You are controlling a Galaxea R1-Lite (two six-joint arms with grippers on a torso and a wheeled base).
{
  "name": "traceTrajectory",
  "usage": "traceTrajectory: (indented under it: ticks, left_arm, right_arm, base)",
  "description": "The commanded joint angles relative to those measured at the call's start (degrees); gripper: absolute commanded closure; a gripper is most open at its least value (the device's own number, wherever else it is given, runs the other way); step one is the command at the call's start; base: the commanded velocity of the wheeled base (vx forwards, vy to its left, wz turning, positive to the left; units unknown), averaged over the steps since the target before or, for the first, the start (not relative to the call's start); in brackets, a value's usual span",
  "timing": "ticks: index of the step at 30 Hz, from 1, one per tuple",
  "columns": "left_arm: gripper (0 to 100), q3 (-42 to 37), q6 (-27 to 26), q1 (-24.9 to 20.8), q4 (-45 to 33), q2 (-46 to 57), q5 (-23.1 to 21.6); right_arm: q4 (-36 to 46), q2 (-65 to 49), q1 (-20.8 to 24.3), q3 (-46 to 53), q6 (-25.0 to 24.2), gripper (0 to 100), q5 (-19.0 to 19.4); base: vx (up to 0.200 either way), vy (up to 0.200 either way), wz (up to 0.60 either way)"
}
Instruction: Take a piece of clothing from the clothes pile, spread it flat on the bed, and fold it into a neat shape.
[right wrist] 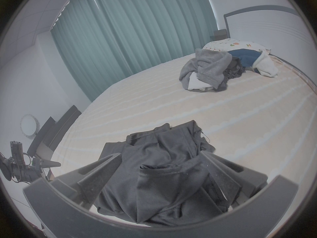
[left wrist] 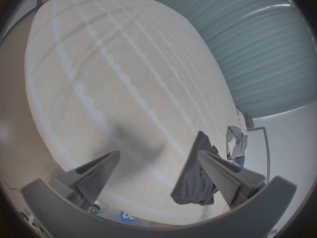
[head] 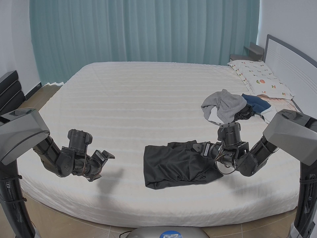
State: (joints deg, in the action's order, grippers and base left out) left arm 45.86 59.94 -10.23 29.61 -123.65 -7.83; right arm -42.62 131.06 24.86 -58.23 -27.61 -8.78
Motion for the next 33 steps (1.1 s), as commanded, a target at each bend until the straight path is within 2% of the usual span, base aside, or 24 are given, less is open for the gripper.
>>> traceTrajectory:
  ticks: [1,5,10,15,16,23,27,33]
  left_arm:
    - [0,0.02,0.0,0.03,0.01,-0.1,0.0]
    - [0,0.02,-0.09,-0.06,0.01,-0.1,0.09]
    - [0,0.02,-0.09,-0.06,0.01,-0.1,0.09]
    - [0,0.02,-0.18,-0.06,0.01,-0.1,0.09]
    - [0,0.02,-0.18,-0.06,0.01,-0.1,0.09]
    - [0,0.02,-0.18,-0.06,0.01,-0.1,0.09]
    - [0,0.02,-0.18,-0.06,0.01,-0.1,0.09]
    - [0,0.02,-0.09,-0.06,0.01,-0.1,0.09]
  right_arm:
    - [1.84,2.27,2.13,-3.82,0.98,0,-0.19]
    - [4.3,4.03,2.65,-5.57,3.27,0,-0.98]
    - [4.39,6.58,2.83,-7.68,6.08,0,-3.62]
    - [4.65,7.1,3.0,-6.98,8.45,0,-4.32]
    - [4.65,7.1,3.0,-6.89,8.54,100,-4.32]
    - [4.12,5.35,2.74,-3.64,9.86,100,-4.67]
    - [3.95,0.42,1.16,2.25,9.59,100,-3.79]
    - [2.01,-0.81,-1.74,7.26,9.51,100,-2.47]
  base:
    - [0.0,0.0,0.0]
    - [0.0,0.0,0.0]
    - [0.0,0.0,0.0]
    - [0.0,0.0,0.0]
    - [0.0,0.0,0.0]
    - [0.0,0.0,0.0]
    - [0.0,0.0,0.0]
    - [0.0,0.0,0.0]
